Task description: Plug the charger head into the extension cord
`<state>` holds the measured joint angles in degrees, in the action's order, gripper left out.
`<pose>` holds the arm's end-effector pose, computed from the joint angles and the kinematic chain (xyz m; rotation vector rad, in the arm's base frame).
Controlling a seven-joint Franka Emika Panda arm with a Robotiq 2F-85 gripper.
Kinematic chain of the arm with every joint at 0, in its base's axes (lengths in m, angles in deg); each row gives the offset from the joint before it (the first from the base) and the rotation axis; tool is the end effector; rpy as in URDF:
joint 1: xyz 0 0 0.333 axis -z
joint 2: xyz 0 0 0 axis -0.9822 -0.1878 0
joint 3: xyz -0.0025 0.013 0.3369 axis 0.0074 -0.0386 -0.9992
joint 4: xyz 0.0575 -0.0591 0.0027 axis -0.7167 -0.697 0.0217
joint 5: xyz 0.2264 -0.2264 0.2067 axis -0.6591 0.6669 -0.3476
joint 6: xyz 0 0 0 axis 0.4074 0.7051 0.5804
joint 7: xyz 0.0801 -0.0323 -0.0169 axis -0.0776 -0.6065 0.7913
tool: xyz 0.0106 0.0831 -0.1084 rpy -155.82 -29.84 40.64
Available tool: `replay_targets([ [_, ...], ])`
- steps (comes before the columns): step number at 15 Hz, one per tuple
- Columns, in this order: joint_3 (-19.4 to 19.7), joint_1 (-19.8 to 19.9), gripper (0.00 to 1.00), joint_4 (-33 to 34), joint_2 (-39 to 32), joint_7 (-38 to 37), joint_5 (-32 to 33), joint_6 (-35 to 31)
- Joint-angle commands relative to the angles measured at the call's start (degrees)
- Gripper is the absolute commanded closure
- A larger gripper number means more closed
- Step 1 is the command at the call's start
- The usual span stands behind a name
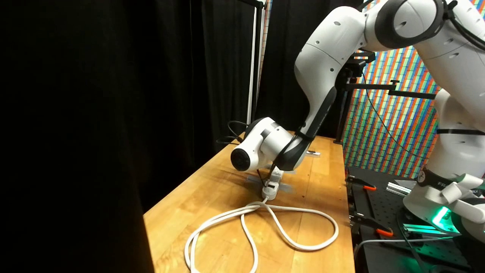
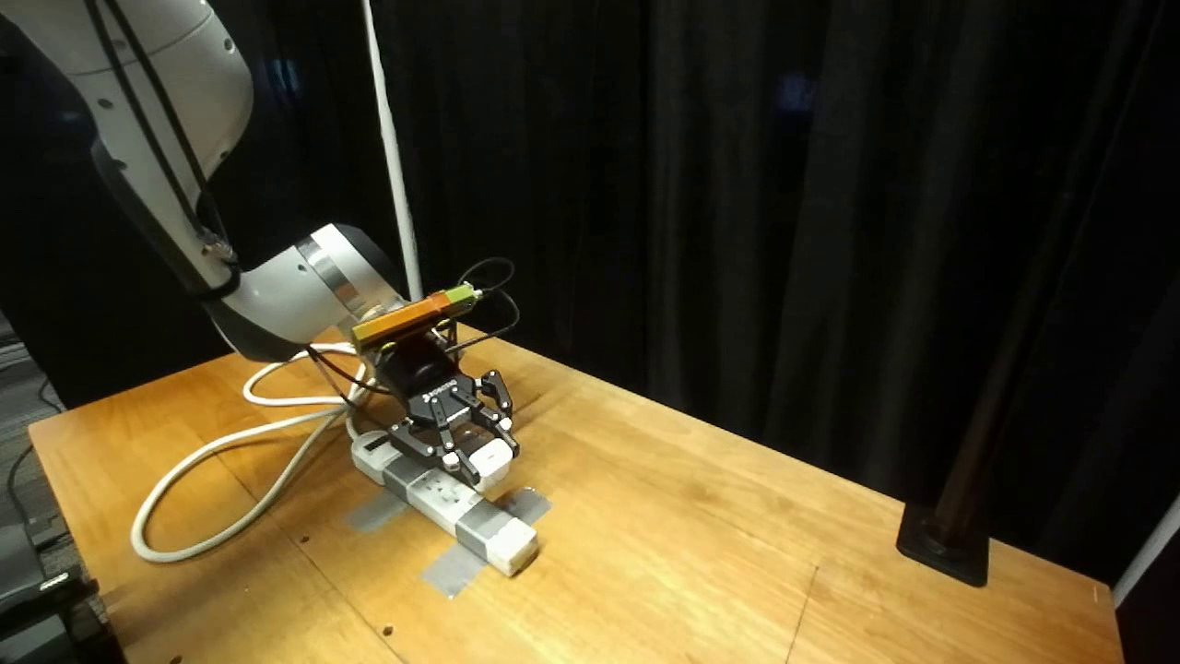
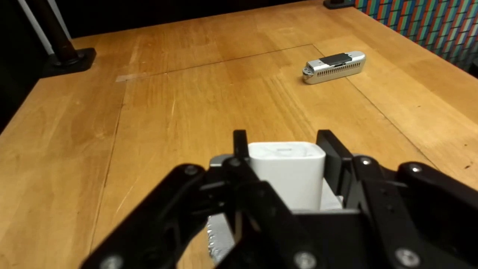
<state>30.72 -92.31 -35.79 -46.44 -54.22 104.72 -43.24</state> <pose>0.5532 0.0339 0.1139 1.5704 1.2549 -1.0284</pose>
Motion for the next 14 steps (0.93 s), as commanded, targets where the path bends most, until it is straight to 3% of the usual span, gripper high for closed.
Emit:
replay_targets([
  [1,-1.78,0.99,0.77,4.35,-3.85,2.63,1.36,3.66],
  [14,-5.09,0.41,0.77,3.38,-1.81,1.73,-0.28,9.48],
])
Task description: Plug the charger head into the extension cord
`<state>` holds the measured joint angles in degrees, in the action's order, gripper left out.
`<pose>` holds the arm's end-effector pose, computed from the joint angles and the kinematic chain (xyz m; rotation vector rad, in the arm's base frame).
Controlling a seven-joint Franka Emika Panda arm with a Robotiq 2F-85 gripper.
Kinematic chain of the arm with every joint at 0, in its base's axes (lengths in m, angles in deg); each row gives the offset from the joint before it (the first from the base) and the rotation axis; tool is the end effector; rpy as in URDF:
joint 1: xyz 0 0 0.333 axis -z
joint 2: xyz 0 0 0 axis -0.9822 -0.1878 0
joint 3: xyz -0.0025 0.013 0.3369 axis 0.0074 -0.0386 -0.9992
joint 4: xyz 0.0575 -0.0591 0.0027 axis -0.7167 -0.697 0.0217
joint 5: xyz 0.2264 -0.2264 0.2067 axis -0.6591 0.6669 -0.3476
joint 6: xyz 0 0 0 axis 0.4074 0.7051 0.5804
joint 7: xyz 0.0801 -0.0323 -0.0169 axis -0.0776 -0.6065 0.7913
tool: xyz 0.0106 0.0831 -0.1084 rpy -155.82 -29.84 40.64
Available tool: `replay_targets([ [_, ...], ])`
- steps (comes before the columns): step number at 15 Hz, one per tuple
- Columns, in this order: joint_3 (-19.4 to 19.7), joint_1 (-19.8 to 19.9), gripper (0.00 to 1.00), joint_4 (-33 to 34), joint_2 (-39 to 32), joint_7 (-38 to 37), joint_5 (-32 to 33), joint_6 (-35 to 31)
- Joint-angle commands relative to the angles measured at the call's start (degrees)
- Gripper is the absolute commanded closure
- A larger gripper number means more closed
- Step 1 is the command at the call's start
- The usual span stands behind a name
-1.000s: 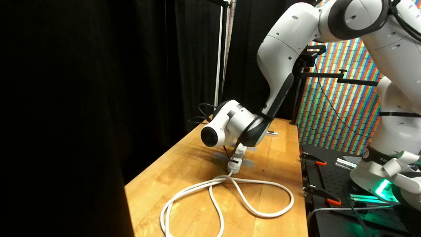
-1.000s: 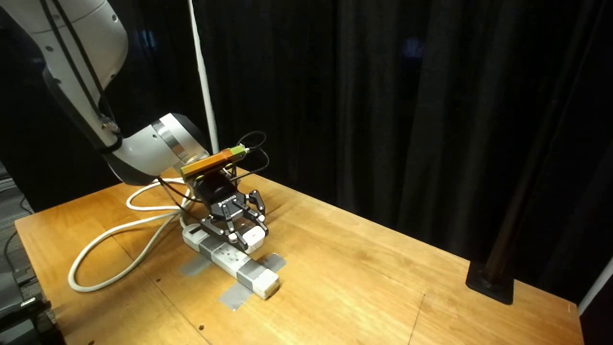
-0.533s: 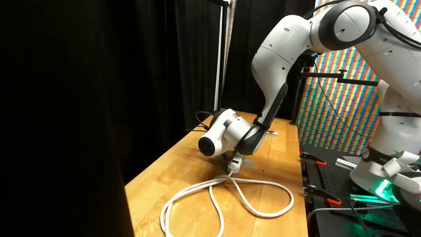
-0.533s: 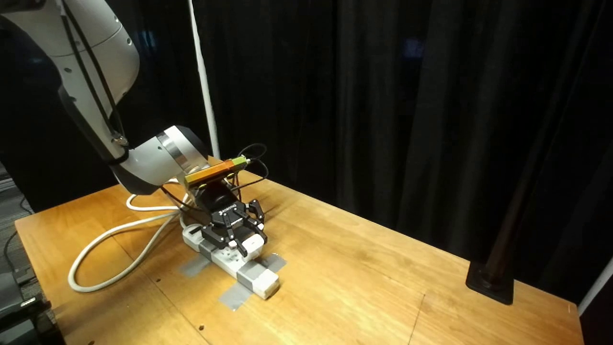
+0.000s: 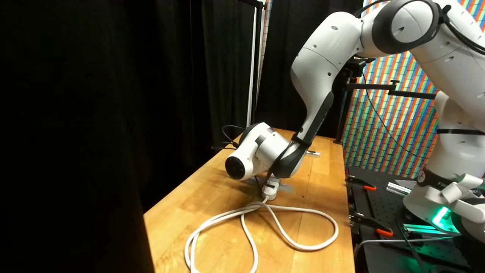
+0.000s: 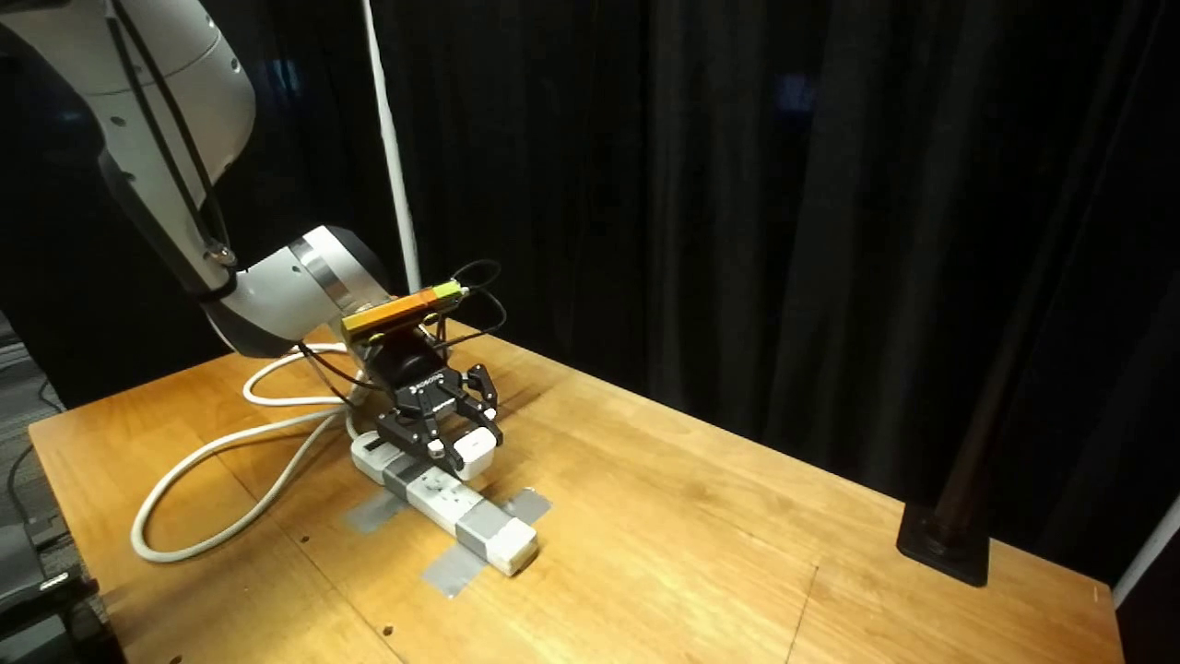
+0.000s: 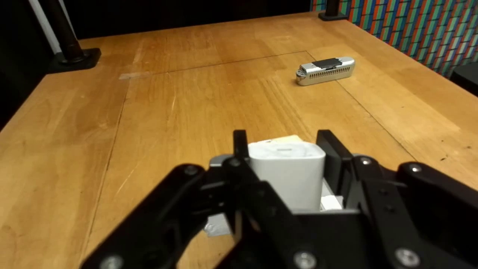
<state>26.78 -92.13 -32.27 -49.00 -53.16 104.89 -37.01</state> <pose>0.5551 0.0608 0.1111 1.5241 1.2523 -1.0768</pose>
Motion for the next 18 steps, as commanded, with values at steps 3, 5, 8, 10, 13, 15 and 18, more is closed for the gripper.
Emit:
replay_targets([
  [3,-1.66,0.44,0.77,0.14,0.32,0.98,-1.60,6.09],
  [5,-1.95,0.73,0.77,0.15,0.04,1.31,-2.17,7.06],
  [8,-2.25,1.30,0.77,0.37,-0.87,2.12,-2.33,6.56],
  [10,-2.37,1.63,0.77,0.68,-1.82,2.65,-2.03,5.91],
  [13,-2.51,1.99,0.77,0.99,-2.77,3.43,-1.91,5.72],
  [15,-2.67,2.15,0.77,1.11,-3.22,3.91,-1.82,5.48],
  [18,-3.09,2.17,0.77,1.14,-3.31,4.74,-1.47,4.80],
])
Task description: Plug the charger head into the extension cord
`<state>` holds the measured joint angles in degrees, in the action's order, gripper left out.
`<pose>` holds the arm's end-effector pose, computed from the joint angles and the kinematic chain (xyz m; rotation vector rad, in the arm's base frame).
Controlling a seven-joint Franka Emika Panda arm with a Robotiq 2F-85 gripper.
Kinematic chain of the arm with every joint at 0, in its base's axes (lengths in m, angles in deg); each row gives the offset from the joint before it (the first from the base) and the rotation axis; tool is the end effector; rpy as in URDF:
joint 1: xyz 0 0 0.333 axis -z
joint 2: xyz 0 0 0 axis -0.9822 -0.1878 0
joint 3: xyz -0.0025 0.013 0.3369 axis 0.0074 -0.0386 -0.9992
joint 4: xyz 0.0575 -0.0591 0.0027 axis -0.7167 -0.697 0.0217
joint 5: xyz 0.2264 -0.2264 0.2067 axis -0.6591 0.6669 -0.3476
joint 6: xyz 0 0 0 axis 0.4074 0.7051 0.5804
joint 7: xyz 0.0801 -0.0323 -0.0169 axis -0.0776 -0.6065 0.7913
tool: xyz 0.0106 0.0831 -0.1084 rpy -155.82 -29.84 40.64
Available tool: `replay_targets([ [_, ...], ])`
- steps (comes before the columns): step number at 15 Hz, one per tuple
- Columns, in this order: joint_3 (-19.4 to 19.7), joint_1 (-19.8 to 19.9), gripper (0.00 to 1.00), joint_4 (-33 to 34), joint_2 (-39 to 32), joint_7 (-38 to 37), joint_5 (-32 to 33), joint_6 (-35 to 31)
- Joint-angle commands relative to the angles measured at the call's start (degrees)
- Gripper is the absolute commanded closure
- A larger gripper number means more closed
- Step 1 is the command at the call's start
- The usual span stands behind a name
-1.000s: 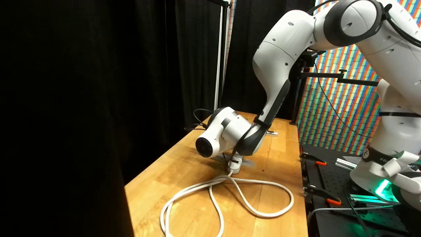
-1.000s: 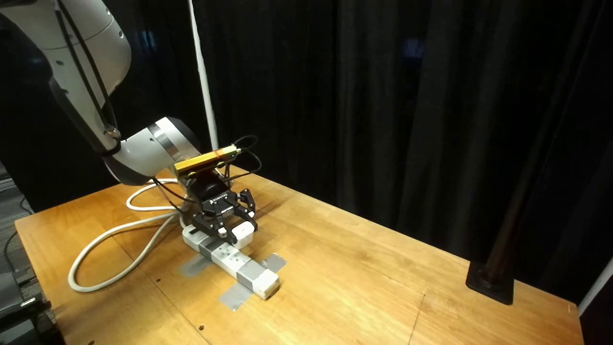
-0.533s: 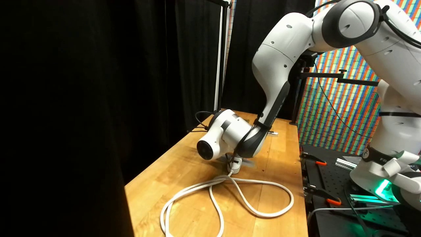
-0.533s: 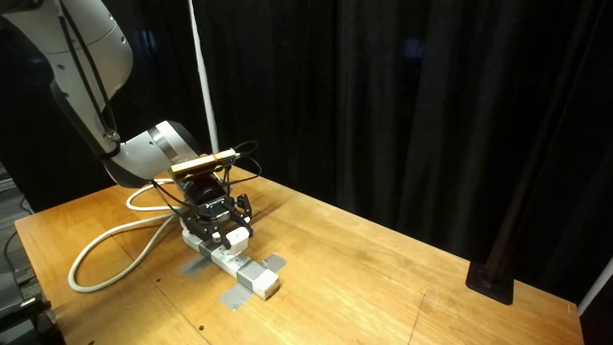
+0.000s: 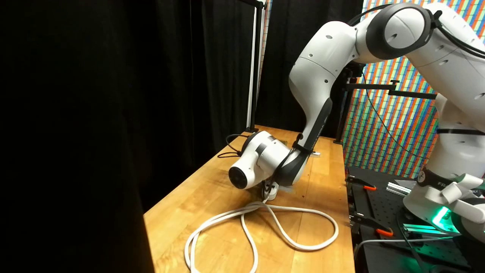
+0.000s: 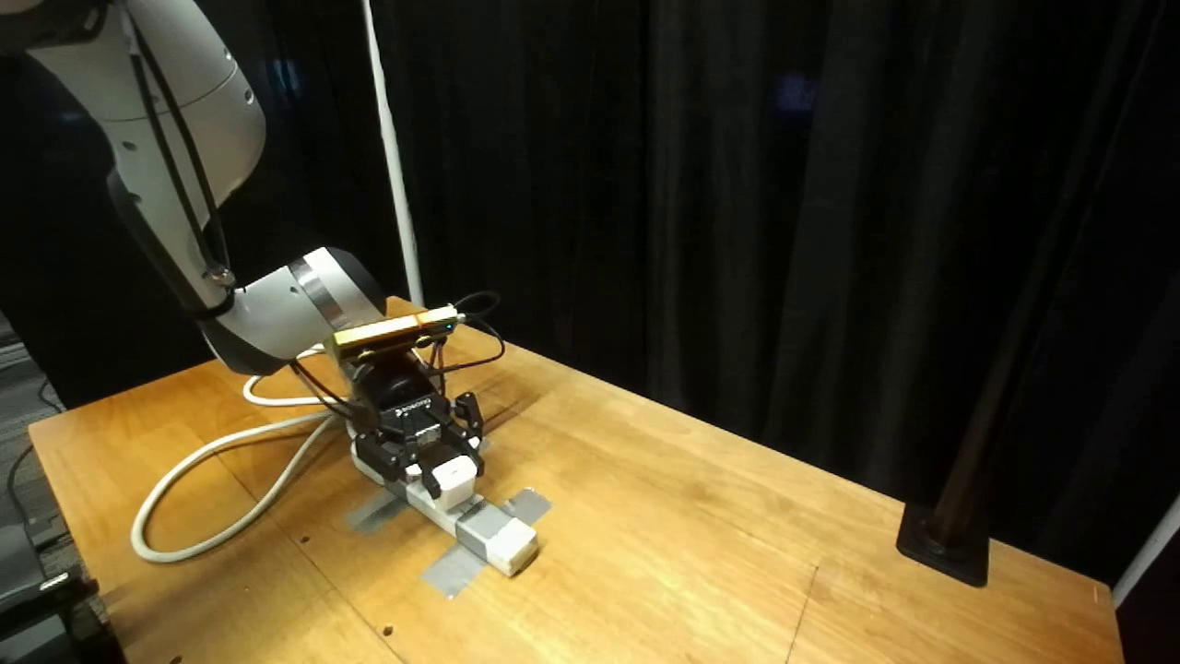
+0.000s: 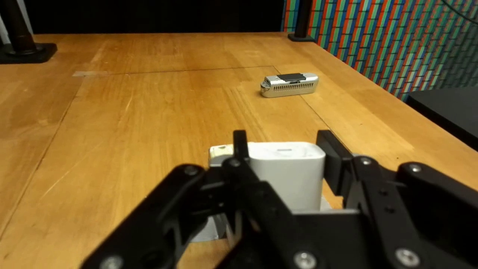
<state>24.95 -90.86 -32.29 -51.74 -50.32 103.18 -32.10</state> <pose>0.5332 0.0552 0.0908 1.4793 1.2722 -1.2400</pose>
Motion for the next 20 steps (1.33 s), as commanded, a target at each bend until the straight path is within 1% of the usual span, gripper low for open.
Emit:
replay_targets([
  [1,-1.37,0.85,0.77,1.23,-0.60,2.07,0.28,-0.20],
  [20,-2.03,0.29,0.77,1.83,-1.09,2.61,2.11,-1.29],
])
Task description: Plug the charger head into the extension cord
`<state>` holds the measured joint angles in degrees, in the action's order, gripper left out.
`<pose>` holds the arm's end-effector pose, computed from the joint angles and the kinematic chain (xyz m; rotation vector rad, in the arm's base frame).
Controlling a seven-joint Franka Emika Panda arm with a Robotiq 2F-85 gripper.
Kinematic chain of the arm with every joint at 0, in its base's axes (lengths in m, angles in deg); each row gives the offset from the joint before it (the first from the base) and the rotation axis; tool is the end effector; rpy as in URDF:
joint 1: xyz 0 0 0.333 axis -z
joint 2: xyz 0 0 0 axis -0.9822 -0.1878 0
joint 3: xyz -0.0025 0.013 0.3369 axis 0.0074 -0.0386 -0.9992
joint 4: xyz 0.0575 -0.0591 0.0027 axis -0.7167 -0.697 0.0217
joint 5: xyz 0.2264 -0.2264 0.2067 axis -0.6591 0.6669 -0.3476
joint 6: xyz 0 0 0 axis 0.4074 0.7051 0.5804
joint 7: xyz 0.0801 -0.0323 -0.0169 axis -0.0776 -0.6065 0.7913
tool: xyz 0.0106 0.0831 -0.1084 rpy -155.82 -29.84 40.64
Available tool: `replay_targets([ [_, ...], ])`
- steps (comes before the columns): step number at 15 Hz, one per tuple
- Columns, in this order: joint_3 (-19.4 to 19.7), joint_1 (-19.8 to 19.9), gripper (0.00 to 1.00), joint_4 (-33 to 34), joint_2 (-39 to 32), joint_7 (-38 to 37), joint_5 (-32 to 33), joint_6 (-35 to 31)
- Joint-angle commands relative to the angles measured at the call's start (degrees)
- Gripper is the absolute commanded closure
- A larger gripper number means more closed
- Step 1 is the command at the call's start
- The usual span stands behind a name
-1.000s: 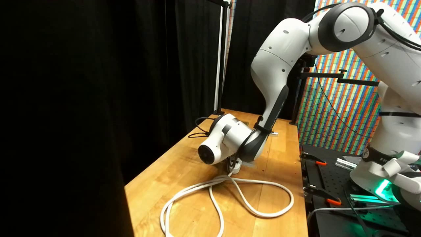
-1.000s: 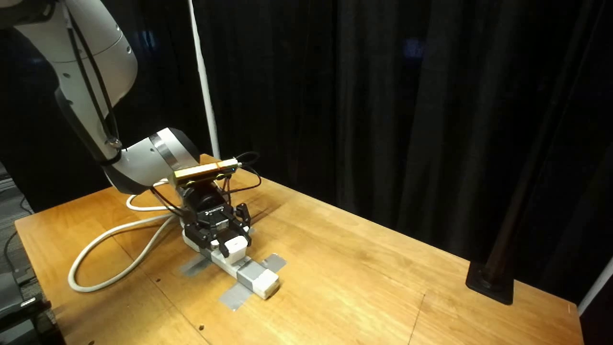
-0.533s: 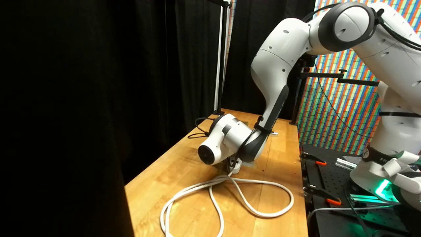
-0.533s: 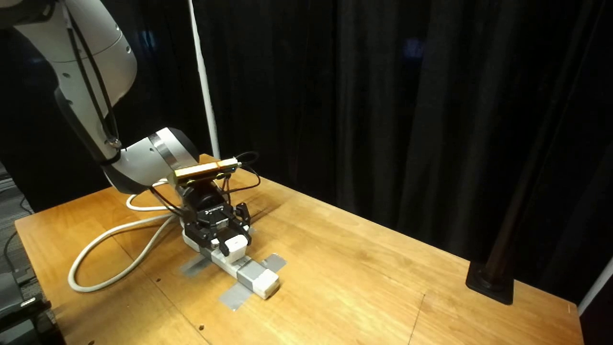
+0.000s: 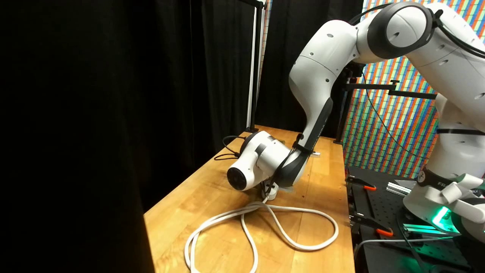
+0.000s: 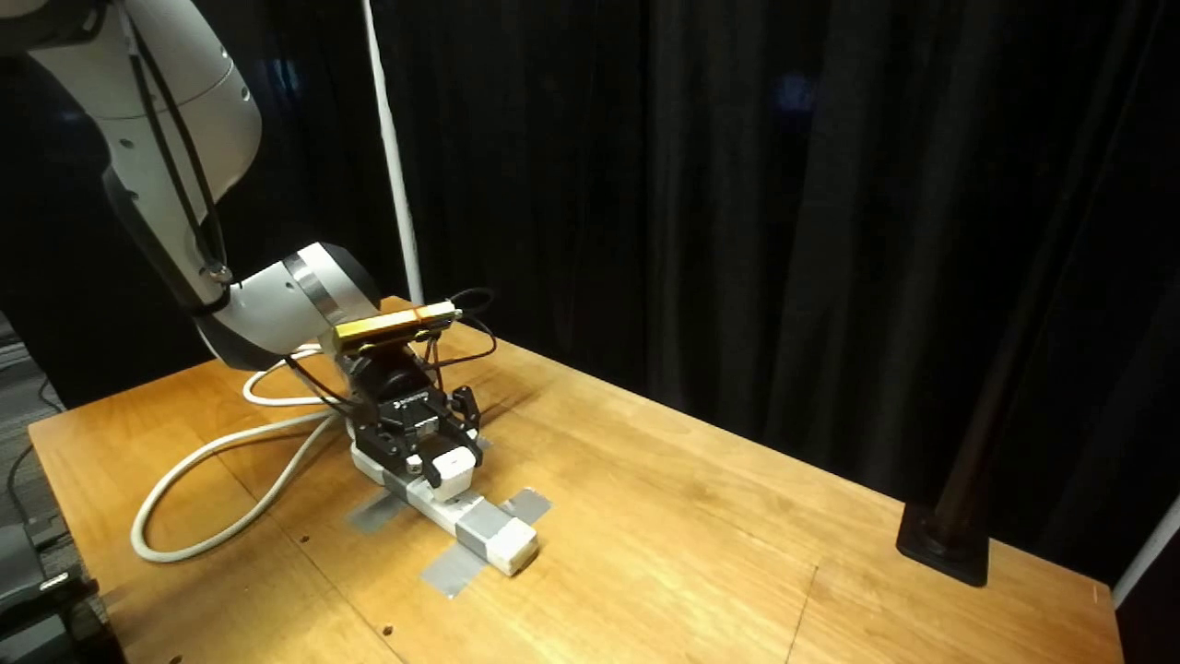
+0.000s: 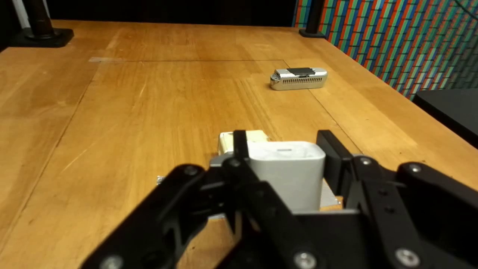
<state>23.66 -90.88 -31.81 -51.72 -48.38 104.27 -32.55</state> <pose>0.5377 0.0683 0.0921 1.4536 1.3291 -1.2214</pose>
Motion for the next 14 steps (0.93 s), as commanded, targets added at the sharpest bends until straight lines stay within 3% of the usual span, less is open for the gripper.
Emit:
replay_targets([
  [1,-0.57,0.29,0.77,1.47,-1.57,0.53,1.11,-0.73],
  [14,-1.59,-0.52,0.77,2.19,-6.12,0.97,6.12,-0.44],
])
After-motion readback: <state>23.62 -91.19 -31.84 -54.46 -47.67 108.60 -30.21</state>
